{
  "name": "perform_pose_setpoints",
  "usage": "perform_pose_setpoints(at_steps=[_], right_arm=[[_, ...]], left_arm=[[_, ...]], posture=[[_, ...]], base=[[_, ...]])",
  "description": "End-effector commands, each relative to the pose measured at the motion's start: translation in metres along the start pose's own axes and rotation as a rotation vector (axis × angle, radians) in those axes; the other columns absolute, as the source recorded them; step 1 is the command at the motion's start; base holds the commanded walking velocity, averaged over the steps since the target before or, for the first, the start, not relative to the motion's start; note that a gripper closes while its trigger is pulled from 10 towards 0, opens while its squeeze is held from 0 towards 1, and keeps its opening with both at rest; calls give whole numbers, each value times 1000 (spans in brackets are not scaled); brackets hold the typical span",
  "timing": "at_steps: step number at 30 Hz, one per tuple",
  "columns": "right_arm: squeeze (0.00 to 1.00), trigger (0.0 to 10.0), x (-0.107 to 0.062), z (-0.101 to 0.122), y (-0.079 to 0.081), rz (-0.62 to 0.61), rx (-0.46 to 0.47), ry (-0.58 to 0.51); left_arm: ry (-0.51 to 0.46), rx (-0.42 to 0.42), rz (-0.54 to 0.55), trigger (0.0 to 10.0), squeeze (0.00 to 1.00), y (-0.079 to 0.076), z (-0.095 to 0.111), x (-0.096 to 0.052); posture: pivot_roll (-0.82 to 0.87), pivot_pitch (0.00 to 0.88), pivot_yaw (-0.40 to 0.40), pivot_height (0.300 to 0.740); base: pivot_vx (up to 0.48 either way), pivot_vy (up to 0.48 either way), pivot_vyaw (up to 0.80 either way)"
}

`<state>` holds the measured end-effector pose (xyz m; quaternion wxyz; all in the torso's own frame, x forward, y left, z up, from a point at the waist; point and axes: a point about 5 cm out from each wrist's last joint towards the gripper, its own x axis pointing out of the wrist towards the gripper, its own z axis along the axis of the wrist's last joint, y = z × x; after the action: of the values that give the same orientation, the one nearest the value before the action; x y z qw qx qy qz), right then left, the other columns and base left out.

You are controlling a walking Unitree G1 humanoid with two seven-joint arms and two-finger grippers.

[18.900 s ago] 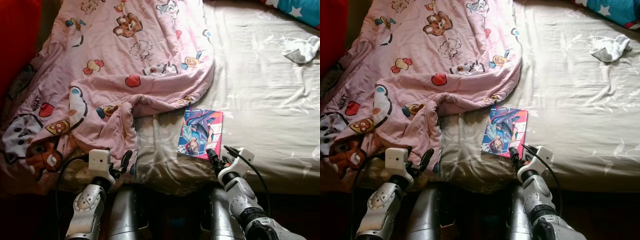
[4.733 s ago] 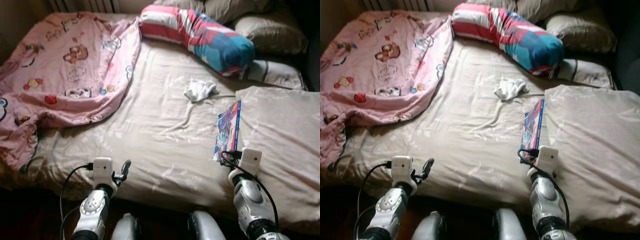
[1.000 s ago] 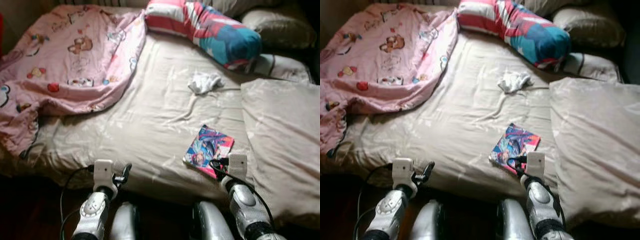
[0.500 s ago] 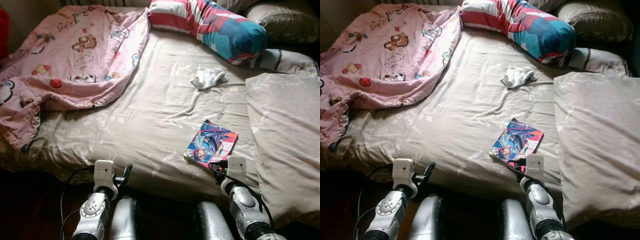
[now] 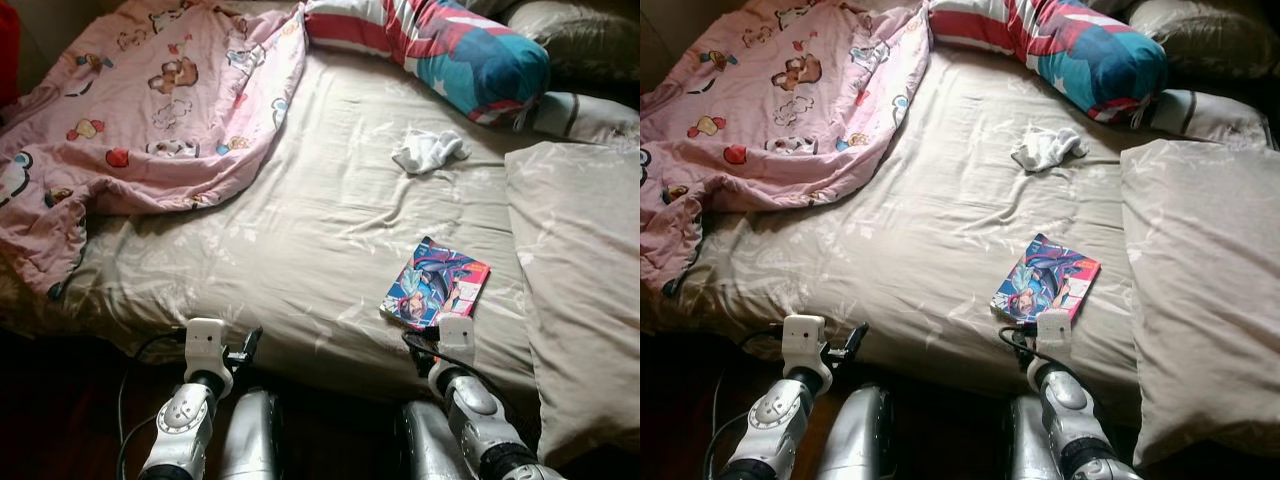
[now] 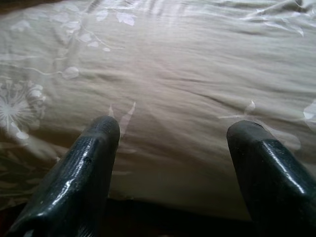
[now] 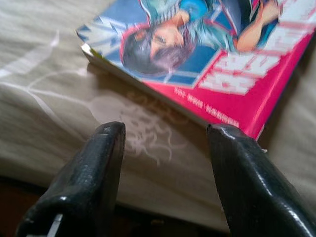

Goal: Clean up the room

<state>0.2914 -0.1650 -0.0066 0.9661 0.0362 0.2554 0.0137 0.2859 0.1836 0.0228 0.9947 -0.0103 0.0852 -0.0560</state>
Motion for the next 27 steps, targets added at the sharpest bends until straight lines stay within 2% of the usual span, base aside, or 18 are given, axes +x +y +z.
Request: perform_pose_setpoints(at_steps=[1,12,20,27], right_arm=[[0,10000,-1,-7,3,-2,23,37],[0,10000,0,-9,1,-32,45,76],[0,10000,1,-7,0,-63,65,71],[0,10000,2,0,-7,-109,55,44]], left_arm=[[40,23,-1,10000,0,5,-8,-6],[41,34,-7,10000,0,7,-8,-9],[48,53,-17,10000,0,10,-9,-13],[50,59,-30,10000,0,8,-7,-12]], posture=[[25,232,95,598],[42,257,112,598],[57,277,132,598],[56,283,142,598]], base=[[0,0,0],[0,0,0],[0,0,0],[0,0,0]])
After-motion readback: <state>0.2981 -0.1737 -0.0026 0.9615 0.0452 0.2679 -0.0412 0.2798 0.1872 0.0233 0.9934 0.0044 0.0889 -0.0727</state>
